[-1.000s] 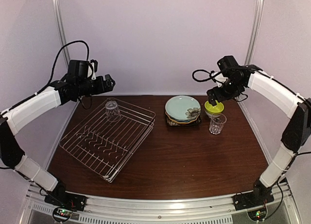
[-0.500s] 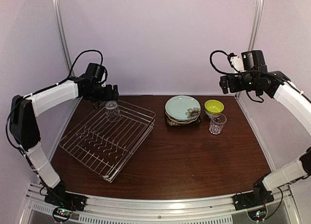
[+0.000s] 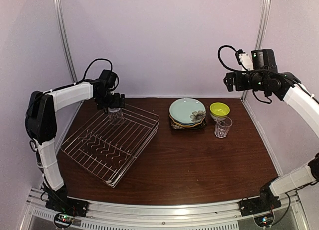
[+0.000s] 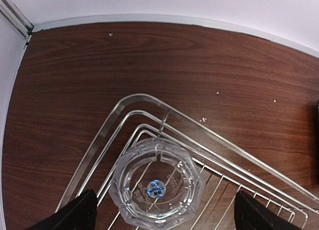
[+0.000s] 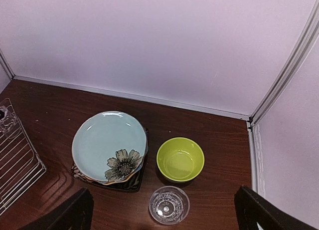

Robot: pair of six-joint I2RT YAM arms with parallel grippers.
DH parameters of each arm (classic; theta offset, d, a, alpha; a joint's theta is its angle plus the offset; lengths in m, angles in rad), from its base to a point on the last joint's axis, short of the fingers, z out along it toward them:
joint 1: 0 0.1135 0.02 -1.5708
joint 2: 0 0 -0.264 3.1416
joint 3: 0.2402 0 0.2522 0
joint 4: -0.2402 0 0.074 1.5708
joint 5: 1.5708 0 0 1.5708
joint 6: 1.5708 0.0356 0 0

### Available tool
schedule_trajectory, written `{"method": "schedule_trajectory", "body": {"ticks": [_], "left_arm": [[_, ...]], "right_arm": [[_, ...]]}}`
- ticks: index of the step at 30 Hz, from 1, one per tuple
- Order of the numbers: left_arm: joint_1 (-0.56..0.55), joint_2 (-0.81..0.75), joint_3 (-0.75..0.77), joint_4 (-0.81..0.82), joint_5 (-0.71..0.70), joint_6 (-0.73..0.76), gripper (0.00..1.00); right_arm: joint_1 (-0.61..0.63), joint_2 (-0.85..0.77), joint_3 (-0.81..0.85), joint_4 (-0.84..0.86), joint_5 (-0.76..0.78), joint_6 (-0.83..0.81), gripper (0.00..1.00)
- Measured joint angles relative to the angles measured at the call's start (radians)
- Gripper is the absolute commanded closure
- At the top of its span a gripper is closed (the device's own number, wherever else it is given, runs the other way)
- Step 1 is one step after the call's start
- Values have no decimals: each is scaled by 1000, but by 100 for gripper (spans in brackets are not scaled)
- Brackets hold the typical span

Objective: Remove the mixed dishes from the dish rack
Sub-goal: Grab the cup from the dish rack.

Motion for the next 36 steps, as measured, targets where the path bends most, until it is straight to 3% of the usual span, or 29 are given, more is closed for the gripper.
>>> {"method": "schedule_trajectory", "body": {"ticks": [11, 36], "left_arm": [[0, 90, -2, -1, -19, 3, 3], [1, 150, -50, 130, -28, 66, 28]], "right_arm": [[-8, 4, 4, 0, -58, 19, 0], [-15, 4, -10, 5, -140, 28, 0]]}}
